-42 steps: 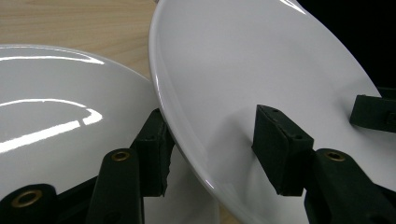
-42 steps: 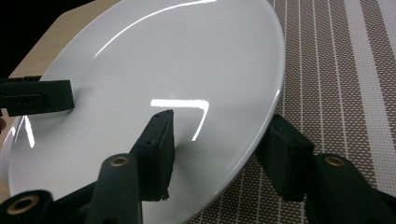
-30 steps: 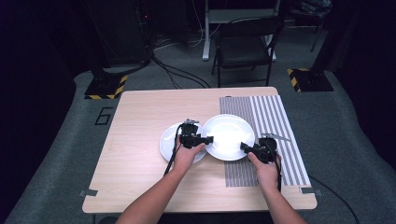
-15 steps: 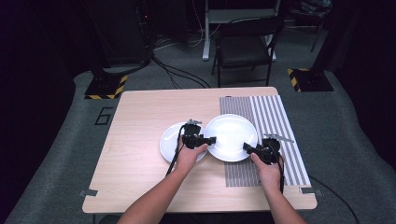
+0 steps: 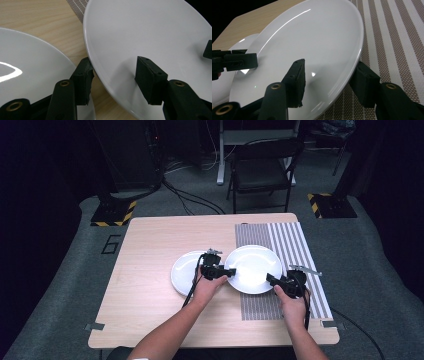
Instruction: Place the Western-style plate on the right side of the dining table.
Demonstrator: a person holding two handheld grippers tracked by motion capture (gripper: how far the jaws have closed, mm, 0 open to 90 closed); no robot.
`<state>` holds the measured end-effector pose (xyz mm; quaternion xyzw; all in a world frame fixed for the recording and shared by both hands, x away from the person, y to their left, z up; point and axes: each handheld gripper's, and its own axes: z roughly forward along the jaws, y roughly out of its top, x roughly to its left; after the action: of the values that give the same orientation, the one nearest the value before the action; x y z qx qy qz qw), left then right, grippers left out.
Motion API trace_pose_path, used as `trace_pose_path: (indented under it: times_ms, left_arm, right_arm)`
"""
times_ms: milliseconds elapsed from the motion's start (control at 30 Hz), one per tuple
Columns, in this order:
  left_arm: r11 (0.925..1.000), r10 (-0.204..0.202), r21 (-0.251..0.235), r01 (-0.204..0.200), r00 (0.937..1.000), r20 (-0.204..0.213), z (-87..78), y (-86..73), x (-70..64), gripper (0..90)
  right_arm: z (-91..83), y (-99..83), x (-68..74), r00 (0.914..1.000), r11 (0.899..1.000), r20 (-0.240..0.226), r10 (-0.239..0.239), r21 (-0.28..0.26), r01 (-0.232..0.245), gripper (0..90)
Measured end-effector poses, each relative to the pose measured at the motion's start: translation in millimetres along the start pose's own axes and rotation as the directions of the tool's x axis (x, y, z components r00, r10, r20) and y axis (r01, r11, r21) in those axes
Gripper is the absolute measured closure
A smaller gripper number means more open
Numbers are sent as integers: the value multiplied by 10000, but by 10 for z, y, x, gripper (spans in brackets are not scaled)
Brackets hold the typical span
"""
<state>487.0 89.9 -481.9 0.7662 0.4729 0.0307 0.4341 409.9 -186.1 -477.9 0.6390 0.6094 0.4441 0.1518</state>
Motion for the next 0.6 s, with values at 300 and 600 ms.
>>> trace_pose_path:
  times_ms: [300,600]
  left_arm:
    - [9998,-187,26,186,9990,406,163,-49,-5,554]
    - [9989,-356,-280,372,9978,551,168,-24,-33,562]
  right_arm:
    - [75,-101,-135,9984,9990,358,442,102,-446,487]
    - [45,-76,-194,9973,9974,189,715,50,-716,488]
